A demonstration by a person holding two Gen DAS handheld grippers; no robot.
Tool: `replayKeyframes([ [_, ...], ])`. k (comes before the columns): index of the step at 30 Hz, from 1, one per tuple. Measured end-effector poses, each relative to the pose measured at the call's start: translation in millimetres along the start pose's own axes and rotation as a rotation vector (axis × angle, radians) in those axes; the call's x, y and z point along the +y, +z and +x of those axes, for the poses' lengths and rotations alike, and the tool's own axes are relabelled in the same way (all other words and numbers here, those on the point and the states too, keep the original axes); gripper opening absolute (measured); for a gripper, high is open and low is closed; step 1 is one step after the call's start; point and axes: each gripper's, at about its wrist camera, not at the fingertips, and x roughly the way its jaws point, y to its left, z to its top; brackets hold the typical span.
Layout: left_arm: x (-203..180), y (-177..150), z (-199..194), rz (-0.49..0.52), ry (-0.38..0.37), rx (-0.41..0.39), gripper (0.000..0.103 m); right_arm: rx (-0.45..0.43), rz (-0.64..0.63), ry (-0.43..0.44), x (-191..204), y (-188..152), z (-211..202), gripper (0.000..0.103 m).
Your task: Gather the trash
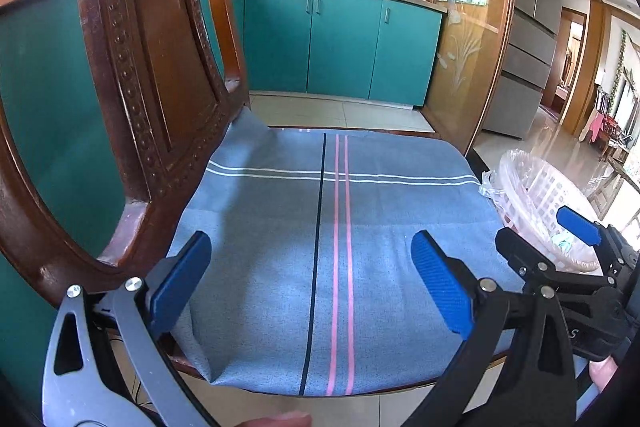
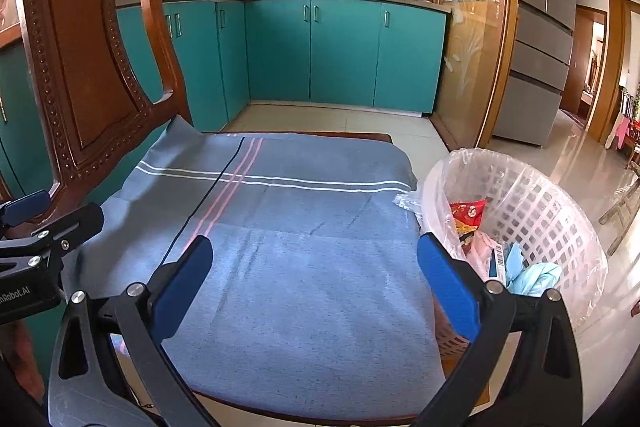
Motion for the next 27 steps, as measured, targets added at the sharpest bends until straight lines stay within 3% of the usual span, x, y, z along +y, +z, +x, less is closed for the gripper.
replayKeyframes([
  [27,-0.1,-1.6,-0.6,0.006,0.001,-0.004,0.100,-0.003,0.014,-0.010,-3.1,-1.4,1.8,0.100],
])
